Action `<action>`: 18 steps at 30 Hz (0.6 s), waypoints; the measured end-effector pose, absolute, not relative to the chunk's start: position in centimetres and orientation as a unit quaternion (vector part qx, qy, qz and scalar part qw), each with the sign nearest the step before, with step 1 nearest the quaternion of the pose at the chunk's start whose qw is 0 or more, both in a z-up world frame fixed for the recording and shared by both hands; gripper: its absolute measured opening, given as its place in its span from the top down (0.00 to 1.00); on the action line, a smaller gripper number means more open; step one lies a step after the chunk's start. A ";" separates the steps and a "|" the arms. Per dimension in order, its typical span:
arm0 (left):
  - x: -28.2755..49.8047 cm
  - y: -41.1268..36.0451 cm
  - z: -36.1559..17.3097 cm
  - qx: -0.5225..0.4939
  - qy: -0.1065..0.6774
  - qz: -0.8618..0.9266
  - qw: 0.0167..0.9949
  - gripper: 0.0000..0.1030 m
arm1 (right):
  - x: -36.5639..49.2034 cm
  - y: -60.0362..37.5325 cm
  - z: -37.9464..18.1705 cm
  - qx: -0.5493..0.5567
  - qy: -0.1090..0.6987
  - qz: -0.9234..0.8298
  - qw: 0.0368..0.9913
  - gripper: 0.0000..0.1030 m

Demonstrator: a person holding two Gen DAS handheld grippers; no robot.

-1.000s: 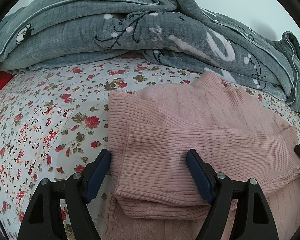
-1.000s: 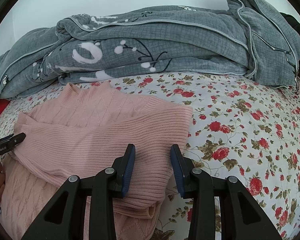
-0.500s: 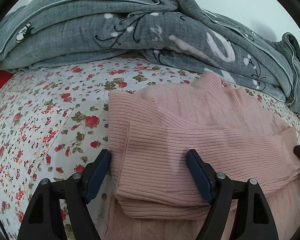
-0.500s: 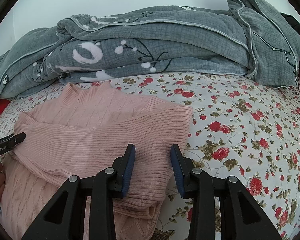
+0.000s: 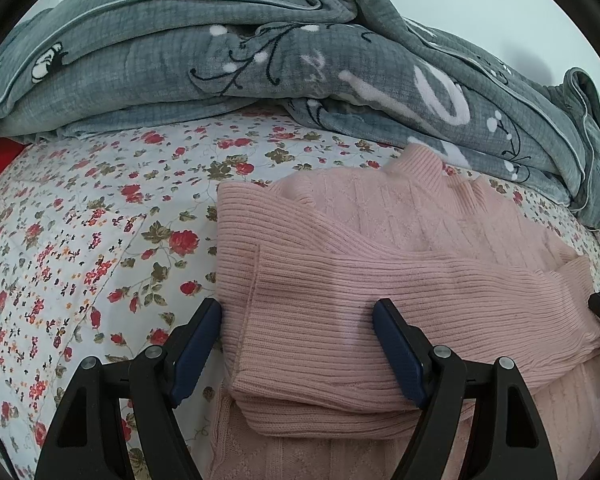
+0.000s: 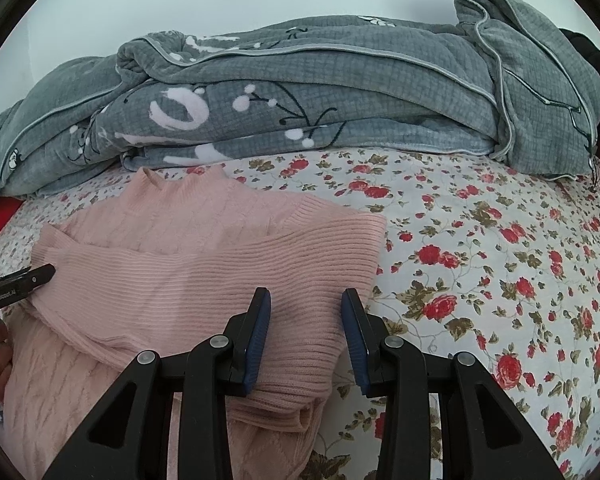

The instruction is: Fold small clothes

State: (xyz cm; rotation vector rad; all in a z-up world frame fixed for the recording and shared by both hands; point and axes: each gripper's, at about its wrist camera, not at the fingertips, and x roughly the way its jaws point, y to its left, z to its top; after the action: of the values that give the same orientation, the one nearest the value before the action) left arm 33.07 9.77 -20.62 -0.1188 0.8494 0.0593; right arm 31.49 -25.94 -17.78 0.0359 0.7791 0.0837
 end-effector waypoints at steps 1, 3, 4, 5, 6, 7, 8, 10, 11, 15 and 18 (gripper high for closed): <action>33.1 9.7 -20.6 -0.058 0.412 0.028 0.909 0.24 | 31.3 -25.9 -17.7 0.017 0.377 0.043 0.925 0.64; 33.1 9.9 -20.6 -0.059 0.411 0.028 0.909 0.24 | 31.2 -25.8 -17.5 0.013 0.374 0.044 0.926 0.64; 33.1 9.9 -20.6 -0.060 0.412 0.027 0.909 0.24 | 31.0 -25.6 -17.4 0.009 0.371 0.046 0.927 0.64; 33.1 9.9 -20.7 -0.060 0.413 0.029 0.908 0.24 | 30.8 -25.4 -17.3 0.005 0.368 0.050 0.928 0.63; 33.1 9.8 -20.7 -0.057 0.414 0.032 0.908 0.24 | 30.7 -25.3 -17.3 0.003 0.366 0.055 0.929 0.62; 33.1 9.6 -20.6 -0.052 0.413 0.033 0.909 0.24 | 30.7 -25.3 -17.2 0.003 0.367 0.061 0.928 0.61; 33.0 9.6 -20.6 -0.050 0.411 0.033 0.909 0.24 | 30.8 -25.2 -17.3 0.002 0.370 0.063 0.927 0.61; 33.0 9.7 -20.5 -0.051 0.411 0.033 0.910 0.24 | 31.0 -25.2 -17.3 0.002 0.378 0.059 0.924 0.61; 32.9 9.7 -20.5 -0.054 0.410 0.031 0.910 0.24 | 31.0 -25.3 -17.3 0.002 0.381 0.059 0.923 0.61; 33.0 9.9 -20.5 -0.062 0.410 0.026 0.909 0.24 | 30.5 -25.5 -17.2 -0.001 0.398 0.056 0.916 0.61; 32.9 10.1 -20.5 -0.067 0.409 0.024 0.910 0.24 | 29.5 -25.8 -17.4 0.004 0.413 0.057 0.909 0.62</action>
State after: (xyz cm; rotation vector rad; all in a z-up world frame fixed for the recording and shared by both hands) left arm 32.92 10.06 -20.47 -0.1373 0.8443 0.0485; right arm 29.48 -25.83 -17.39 0.0077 0.8511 0.1174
